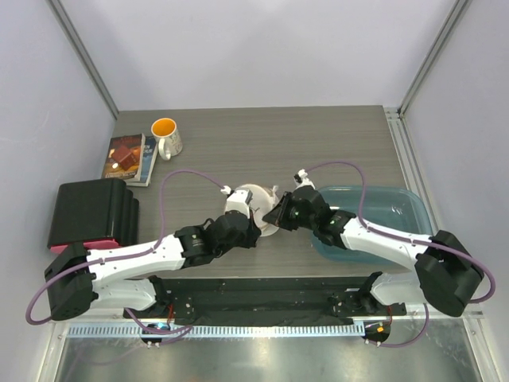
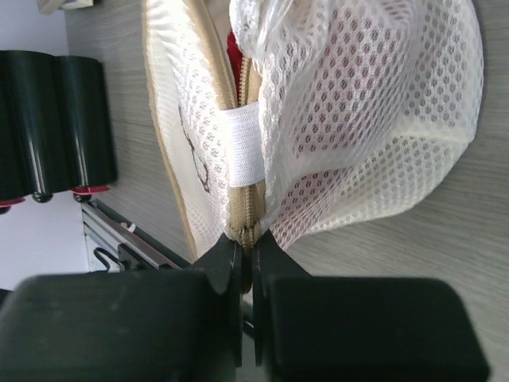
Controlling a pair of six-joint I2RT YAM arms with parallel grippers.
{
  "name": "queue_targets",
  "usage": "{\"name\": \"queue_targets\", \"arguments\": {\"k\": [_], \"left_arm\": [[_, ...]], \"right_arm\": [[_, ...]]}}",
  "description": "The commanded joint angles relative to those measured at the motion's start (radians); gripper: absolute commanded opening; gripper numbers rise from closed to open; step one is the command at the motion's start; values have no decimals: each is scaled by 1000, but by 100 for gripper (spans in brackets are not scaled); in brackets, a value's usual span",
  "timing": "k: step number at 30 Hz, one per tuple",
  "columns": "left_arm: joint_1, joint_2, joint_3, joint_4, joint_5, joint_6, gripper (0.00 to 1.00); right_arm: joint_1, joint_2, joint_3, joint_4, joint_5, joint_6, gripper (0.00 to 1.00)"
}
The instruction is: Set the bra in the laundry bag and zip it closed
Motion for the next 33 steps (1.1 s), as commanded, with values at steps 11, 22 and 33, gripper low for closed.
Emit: {"name": "queue_targets", "arguments": {"k": [11,22,33], "left_arm": [[2,-101,-11,-47,-23,10,0],[2,-88,29,-13,-6,33,0],[4,-38,64,19,60,44,0]], "right_arm": [[-260,205,229,-71,-212,-320,2],[-118,-9,96,-162,-28,-210,72],[4,-67,9,12,6,14,60]]}}
